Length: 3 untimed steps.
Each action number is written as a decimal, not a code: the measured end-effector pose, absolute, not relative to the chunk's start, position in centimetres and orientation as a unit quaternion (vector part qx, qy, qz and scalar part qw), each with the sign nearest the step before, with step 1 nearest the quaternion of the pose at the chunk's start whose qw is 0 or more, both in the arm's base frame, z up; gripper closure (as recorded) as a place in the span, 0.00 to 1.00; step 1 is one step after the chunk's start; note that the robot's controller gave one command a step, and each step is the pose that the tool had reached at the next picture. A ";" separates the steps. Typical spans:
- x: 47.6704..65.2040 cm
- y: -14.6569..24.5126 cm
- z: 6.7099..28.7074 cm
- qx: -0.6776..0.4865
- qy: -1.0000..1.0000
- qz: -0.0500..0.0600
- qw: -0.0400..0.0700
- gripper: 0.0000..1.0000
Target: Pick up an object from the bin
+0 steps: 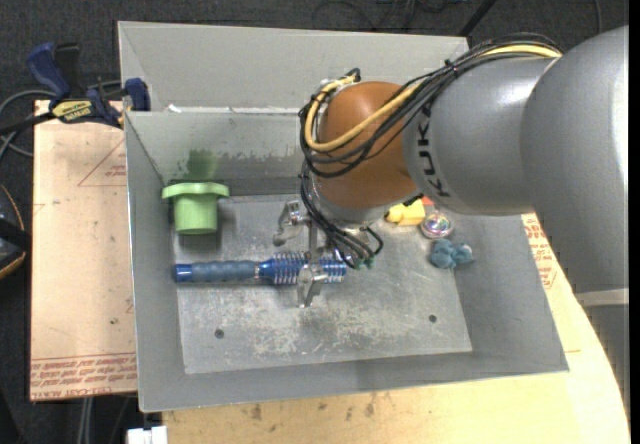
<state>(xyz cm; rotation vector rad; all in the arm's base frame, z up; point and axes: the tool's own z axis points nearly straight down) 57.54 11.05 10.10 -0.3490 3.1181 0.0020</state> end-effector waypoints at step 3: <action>57.3 9.8 7.9 -0.071 0.997 0.001 0.002 0.00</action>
Offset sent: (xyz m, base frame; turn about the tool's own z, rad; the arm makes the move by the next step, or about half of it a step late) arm -0.0066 -0.0108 -0.0010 -0.0052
